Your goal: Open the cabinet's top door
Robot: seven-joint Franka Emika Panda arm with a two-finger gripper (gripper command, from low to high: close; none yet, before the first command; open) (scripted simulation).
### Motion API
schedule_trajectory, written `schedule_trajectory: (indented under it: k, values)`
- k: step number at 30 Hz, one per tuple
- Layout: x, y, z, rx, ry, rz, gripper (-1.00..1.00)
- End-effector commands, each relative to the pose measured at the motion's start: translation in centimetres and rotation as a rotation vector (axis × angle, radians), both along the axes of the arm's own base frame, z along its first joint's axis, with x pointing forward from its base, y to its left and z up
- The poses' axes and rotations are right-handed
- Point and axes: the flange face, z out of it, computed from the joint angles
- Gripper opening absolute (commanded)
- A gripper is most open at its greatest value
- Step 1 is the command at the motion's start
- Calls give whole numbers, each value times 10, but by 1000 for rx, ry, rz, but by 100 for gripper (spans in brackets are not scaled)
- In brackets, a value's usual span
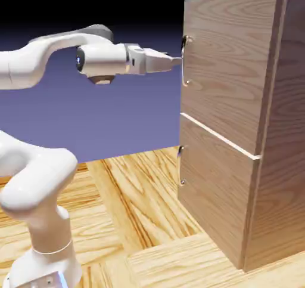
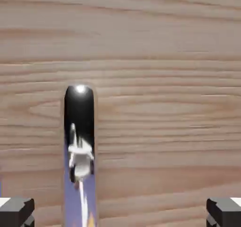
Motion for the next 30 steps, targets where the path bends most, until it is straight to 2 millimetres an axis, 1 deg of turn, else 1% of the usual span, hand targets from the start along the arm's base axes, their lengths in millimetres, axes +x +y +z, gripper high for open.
schedule_trajectory:
  k: [1,3,8,9,10,11,18,24,30]
  values:
    - [2,6,-5,-4,-6,0,100]
    - [3,9,-9,-7,-11,0,100]
    - [48,8,-8,-7,-11,0,100]
    - [53,7,-9,-7,-11,0,100]
    - [53,7,-9,-7,-11,0,-100]
    - [53,7,-9,-7,-11,0,-100]
    - [-10,-22,-9,-6,-11,184,-100]
    - [-59,-57,-9,-5,-12,343,-100]
    - [-98,-93,-9,-4,-12,483,-100]
